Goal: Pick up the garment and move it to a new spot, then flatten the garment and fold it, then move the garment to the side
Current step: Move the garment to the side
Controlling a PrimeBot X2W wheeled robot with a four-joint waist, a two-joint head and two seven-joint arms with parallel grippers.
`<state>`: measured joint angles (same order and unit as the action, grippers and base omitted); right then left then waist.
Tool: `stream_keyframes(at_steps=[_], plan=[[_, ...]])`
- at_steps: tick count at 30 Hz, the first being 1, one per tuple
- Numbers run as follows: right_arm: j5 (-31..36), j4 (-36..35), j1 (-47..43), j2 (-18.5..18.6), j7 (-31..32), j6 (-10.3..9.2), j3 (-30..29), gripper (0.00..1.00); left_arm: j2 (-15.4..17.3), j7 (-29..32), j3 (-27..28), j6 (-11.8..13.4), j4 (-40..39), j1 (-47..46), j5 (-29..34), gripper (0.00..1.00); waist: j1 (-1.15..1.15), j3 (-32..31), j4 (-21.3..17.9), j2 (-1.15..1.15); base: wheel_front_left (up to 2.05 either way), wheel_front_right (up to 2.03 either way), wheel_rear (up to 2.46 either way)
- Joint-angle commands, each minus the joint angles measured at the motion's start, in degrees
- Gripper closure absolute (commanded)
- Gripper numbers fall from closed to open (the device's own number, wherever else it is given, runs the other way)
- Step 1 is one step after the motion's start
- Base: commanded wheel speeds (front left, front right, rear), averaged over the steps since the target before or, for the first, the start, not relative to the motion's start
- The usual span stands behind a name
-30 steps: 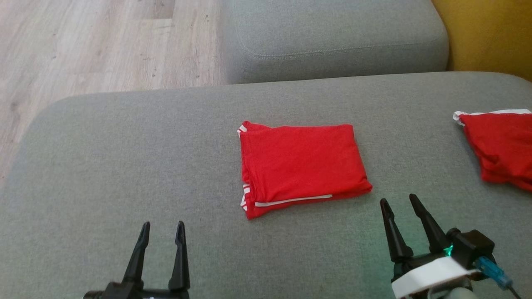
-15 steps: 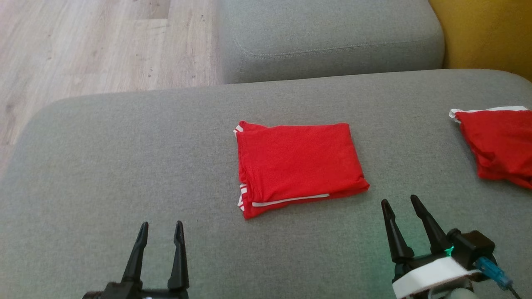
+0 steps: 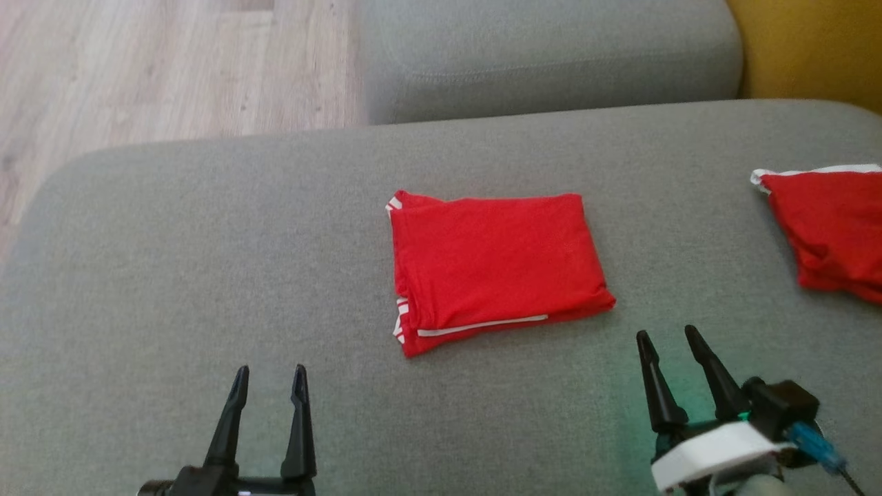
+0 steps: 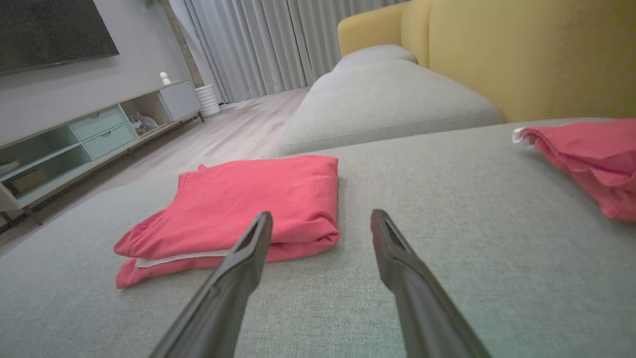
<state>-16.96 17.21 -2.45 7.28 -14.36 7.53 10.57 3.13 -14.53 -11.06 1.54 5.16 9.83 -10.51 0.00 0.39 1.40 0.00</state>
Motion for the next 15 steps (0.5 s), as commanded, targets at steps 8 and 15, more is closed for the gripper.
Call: stream_keyframes(at_steps=[8,15], plan=[[-0.84,11.85,16.65,-1.03,-0.28,-0.04,1.75,0.0,-0.25,-0.47,-0.07,-0.44,-1.81,-5.3,1.21,0.0,0.0,5.94,1.49,0.0,0.0,0.0,0.0],[-0.62,26.9,31.27,-2.08,5.5,-0.04,-0.03,0.0,-0.25,-0.47,-2.3,-0.65,-1.05,-8.16,1.27,0.0,0.0,9.48,4.01,0.0,0.0,0.0,0.0]])
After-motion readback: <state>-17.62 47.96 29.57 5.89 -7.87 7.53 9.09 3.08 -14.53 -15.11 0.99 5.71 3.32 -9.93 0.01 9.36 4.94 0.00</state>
